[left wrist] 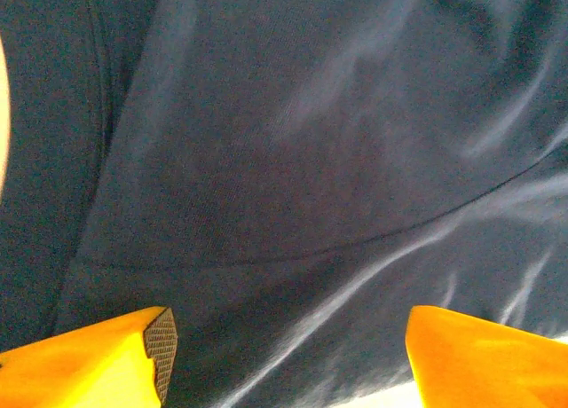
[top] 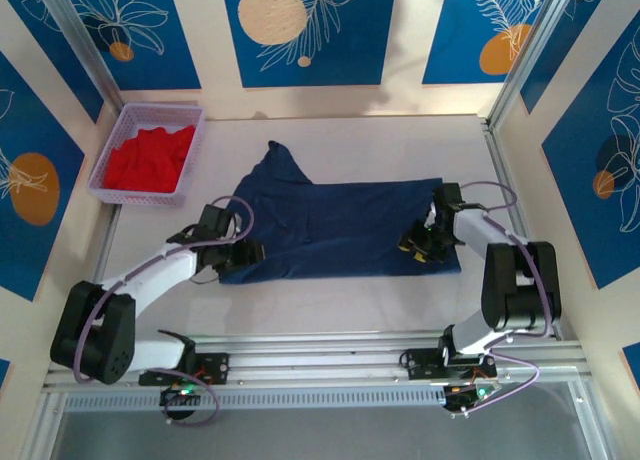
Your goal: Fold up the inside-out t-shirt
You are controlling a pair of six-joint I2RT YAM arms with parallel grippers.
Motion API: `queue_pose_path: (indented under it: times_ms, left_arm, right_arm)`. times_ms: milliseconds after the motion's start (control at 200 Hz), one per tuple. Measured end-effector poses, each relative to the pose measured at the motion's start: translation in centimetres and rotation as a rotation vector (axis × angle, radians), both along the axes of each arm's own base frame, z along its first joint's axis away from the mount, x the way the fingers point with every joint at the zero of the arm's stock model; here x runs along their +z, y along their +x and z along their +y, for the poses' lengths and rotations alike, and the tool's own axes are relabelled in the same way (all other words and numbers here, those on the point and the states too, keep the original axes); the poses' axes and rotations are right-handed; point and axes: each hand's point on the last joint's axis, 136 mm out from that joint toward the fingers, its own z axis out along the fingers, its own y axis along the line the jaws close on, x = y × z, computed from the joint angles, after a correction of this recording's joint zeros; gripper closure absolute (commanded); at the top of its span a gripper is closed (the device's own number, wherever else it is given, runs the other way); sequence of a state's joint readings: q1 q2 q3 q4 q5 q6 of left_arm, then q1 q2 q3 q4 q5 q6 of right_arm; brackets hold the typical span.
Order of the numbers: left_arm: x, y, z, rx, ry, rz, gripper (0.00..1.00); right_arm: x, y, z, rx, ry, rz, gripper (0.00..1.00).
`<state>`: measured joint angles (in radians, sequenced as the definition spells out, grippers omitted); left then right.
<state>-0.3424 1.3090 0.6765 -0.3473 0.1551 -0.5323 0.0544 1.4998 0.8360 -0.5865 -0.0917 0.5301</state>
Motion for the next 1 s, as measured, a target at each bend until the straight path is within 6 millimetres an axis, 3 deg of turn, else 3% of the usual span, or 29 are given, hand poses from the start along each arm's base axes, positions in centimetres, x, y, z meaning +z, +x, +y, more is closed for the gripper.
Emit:
queue_pose_path:
  times_ms: [190,280,415,545,710,1000]
  left_arm:
    - [2.6,6.8,-2.8,-0.012,-0.061,-0.077,0.33]
    - [2.1,9.5,-3.9,-0.024,-0.071,-0.074,0.33]
    - [0.3,12.4,-4.2,-0.019,-0.07,-0.043,0.33]
    - [-1.1,13.7,-3.8,-0.003,-0.076,-0.014,0.33]
    - [-1.8,13.9,-3.7,-0.005,-0.076,0.002,0.33]
    - [-2.3,13.7,-3.5,-0.017,-0.07,-0.004,0.33]
  right_arm:
    - [4.7,4.2,6.6,0.185,0.049,-0.237,0.54]
    - [5.5,5.9,10.3,0.254,0.101,-0.281,0.54]
    - [5.0,7.1,14.8,0.319,0.165,-0.284,0.55]
    - [4.0,8.2,19.3,0.365,0.241,-0.251,0.56]
    - [2.5,10.4,23.8,0.39,0.288,-0.23,0.59]
    - [0.0,13.0,26.2,0.371,0.292,-0.197,0.66]
